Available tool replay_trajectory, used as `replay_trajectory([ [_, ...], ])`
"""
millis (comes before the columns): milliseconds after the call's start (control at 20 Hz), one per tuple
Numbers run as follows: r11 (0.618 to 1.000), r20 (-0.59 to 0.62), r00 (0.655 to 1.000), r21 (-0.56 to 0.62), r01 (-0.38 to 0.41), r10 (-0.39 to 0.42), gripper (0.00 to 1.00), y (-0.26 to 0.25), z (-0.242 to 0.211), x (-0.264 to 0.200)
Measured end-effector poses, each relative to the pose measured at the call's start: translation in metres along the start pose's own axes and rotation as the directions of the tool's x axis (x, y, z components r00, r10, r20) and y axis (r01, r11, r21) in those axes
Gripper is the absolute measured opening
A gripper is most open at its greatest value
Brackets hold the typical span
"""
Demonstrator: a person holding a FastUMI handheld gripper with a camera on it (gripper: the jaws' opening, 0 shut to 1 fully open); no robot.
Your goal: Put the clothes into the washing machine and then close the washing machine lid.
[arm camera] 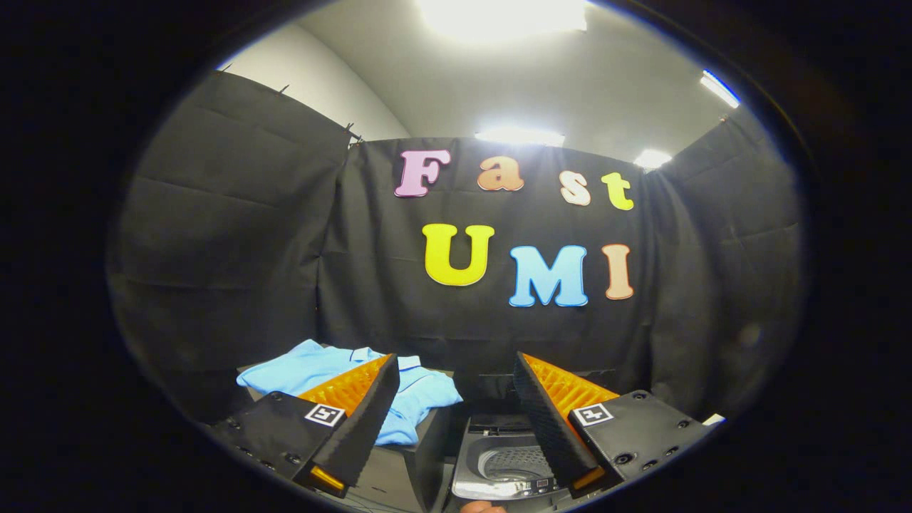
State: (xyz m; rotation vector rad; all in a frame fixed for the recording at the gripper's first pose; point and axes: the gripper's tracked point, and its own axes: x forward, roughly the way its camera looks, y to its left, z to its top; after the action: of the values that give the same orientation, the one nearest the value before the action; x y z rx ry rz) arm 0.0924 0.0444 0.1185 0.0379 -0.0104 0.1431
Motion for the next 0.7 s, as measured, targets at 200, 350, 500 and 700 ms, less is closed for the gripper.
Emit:
replay_trajectory([
  [200,0.997,-0.055,0.998,0.073,-0.036,0.040,1.00,0.011,0.010,0.016],
  [350,0.989,-0.140,0.985,0.125,-0.080,0.097,1.00,0.026,0.006,0.025],
  [500,0.992,-0.185,0.978,0.094,-0.080,0.097,1.00,0.030,0.001,0.036],
  [700,0.993,-0.274,0.955,0.064,-0.101,0.115,1.00,0.046,-0.023,0.050],
])
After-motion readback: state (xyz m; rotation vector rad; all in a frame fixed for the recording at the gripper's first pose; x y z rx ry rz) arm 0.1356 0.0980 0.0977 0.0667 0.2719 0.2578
